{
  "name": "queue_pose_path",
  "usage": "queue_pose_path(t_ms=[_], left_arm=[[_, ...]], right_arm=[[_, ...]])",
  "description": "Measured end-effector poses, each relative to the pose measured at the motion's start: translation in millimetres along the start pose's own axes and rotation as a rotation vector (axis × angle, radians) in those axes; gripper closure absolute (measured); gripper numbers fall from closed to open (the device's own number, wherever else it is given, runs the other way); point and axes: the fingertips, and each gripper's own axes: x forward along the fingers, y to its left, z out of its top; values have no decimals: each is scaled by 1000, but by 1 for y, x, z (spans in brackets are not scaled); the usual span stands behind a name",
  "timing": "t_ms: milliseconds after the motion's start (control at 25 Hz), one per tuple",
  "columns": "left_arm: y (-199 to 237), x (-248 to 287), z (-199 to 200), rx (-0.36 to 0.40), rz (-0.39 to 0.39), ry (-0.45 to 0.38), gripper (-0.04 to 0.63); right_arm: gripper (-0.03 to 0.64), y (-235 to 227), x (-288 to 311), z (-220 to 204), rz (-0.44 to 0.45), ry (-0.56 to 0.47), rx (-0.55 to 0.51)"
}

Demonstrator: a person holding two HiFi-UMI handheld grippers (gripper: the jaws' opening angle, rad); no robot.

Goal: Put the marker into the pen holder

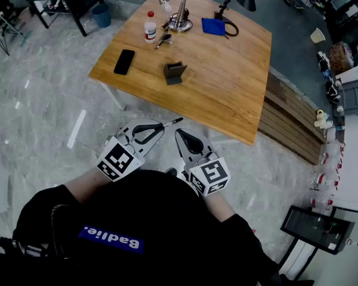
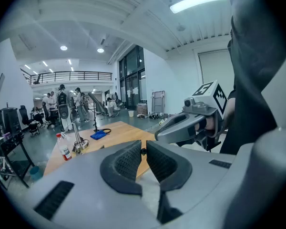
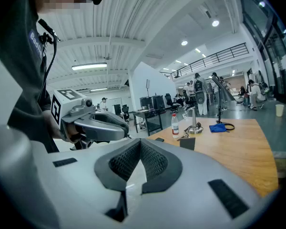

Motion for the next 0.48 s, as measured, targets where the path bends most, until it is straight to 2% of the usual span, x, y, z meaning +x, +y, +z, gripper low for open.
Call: queue_pose_path(t_ms=[480], left_arm=[[-9,15,-2,-3,16,28,554]], right_arm=[[614,-8,-17,2,30,-31,5]])
